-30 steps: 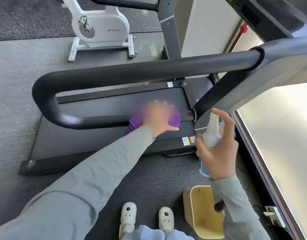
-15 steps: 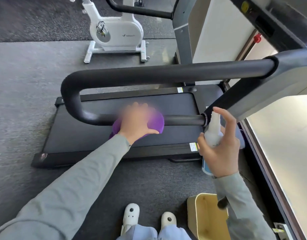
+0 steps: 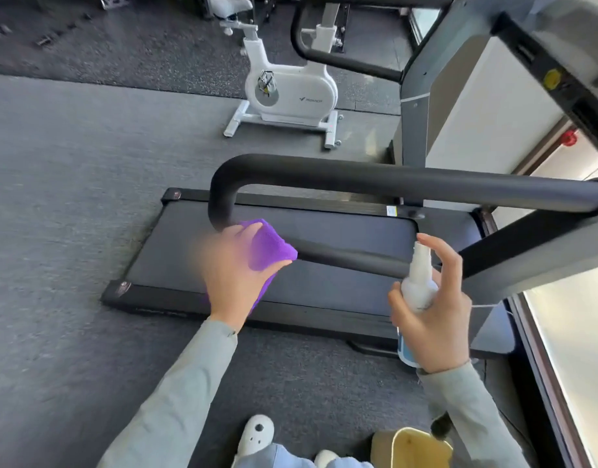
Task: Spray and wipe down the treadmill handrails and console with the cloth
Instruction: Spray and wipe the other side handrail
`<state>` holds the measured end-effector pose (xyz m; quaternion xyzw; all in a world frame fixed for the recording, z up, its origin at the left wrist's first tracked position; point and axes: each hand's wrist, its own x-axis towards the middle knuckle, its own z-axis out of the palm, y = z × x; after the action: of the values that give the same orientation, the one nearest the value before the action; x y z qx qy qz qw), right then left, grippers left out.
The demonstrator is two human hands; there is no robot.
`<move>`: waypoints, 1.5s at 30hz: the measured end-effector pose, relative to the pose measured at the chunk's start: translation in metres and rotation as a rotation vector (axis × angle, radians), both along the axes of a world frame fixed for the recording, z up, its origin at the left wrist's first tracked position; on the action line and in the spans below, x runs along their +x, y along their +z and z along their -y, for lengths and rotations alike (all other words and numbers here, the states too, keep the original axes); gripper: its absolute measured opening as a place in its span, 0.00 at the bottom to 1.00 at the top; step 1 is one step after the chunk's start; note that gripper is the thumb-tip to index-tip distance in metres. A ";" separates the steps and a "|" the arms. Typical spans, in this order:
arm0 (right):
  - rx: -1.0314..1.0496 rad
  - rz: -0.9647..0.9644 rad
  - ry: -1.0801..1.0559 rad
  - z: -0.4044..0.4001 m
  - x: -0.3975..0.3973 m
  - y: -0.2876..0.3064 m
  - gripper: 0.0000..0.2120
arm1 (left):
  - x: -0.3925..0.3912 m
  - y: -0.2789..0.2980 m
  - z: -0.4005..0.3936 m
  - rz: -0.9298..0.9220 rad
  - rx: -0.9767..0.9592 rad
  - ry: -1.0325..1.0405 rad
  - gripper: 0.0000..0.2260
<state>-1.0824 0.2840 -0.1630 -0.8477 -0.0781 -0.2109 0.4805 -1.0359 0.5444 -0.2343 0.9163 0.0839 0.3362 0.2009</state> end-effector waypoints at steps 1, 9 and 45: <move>-0.002 -0.009 -0.002 0.002 -0.001 -0.001 0.35 | -0.005 0.000 0.006 -0.006 -0.149 0.027 0.32; -0.004 -0.052 -0.004 0.007 -0.011 -0.011 0.35 | -0.004 -0.005 0.064 0.207 -0.933 0.380 0.33; 0.085 -0.107 -0.177 0.112 -0.030 -0.034 0.34 | 0.059 -0.021 0.302 -0.065 -1.930 0.396 0.29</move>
<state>-1.1127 0.1721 -0.1967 -0.8402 0.0319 -0.2100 0.4989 -0.9766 0.2423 -0.2553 0.3373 0.4798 0.1258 0.8001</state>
